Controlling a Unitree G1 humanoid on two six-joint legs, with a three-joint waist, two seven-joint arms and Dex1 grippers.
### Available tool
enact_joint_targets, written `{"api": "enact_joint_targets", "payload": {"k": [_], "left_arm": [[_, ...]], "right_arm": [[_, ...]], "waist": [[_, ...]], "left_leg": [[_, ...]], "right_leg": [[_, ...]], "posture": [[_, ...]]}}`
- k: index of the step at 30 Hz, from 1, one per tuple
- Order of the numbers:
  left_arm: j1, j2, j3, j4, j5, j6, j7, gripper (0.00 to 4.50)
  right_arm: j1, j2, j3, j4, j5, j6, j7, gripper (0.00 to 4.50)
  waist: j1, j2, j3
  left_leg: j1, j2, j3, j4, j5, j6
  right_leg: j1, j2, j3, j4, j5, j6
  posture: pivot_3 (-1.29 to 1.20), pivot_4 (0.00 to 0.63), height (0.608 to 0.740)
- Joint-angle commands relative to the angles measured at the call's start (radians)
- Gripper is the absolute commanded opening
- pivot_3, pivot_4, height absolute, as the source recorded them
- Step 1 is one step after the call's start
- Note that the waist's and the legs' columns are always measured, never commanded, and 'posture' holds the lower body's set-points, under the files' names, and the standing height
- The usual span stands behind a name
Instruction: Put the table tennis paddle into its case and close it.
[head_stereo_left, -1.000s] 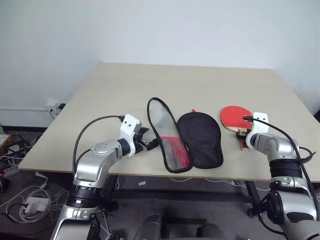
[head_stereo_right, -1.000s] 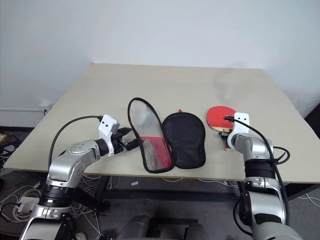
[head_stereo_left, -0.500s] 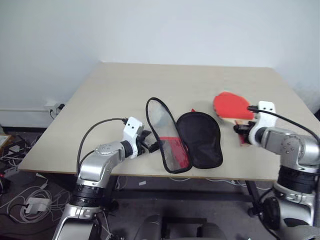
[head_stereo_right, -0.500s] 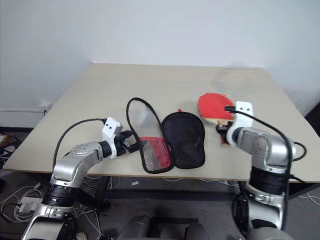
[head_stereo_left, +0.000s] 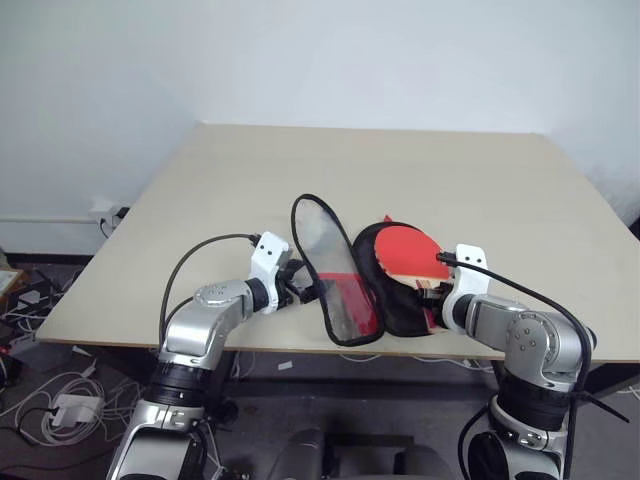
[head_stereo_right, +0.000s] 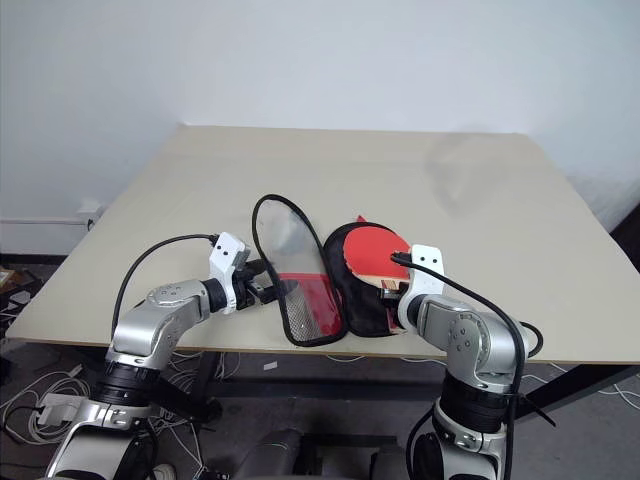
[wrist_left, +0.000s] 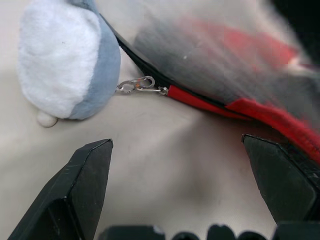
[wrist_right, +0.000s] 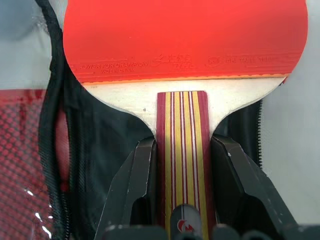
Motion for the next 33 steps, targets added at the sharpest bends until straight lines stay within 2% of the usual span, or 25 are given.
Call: {"api": "enact_joint_targets", "payload": {"k": [1,17,21,26,33], "left_arm": [[-0.031,-0.002,0.001,-0.014,0.004,-0.018,-0.006,4.5],[-0.021,0.004,0.006,-0.033,0.003,-0.009,-0.002,4.5],[-0.015,0.007,0.013,-0.042,0.001,-0.006,0.005,4.5],[-0.006,0.01,0.016,-0.054,-0.001,-0.005,0.012,4.5],[-0.007,0.011,0.017,-0.049,-0.001,-0.004,0.014,4.5]], "right_arm": [[0.004,0.016,0.02,0.001,-0.032,-0.058,-0.023,1.16],[-0.065,0.029,0.132,0.068,-0.049,-0.178,0.003,1.16],[-0.043,0.031,0.17,0.09,-0.05,-0.195,0.007,1.16],[0.028,-0.011,0.245,0.162,-0.081,-0.327,0.021,1.16],[0.049,-0.052,0.205,0.181,-0.085,-0.406,0.019,1.16]], "waist": [[0.0,0.0,0.0],[-0.001,0.0,0.0],[-0.001,0.0,0.0],[-0.001,0.0,0.0],[0.0,0.0,0.0]], "left_leg": [[0.0,0.0,0.0,0.0,0.0,0.0],[0.0,0.001,0.001,0.0,0.0,-0.001],[0.0,0.001,0.001,-0.001,0.0,-0.001],[0.0,0.001,0.001,-0.001,0.0,-0.001],[0.0,0.001,0.001,-0.001,0.0,-0.001]], "right_leg": [[0.0,0.0,0.0,0.0,0.0,0.0],[-0.001,0.0,0.0,0.0,0.0,0.0],[-0.001,0.0,0.0,0.0,0.0,0.0],[-0.001,0.0,0.0,0.0,0.0,0.0],[0.0,0.0,0.0,0.0,0.0,0.0]], "posture": [[0.0,0.0,0.715],[0.0,0.0,0.715],[0.0,0.0,0.715],[0.0,0.0,0.715],[0.0,0.0,0.715]]}}
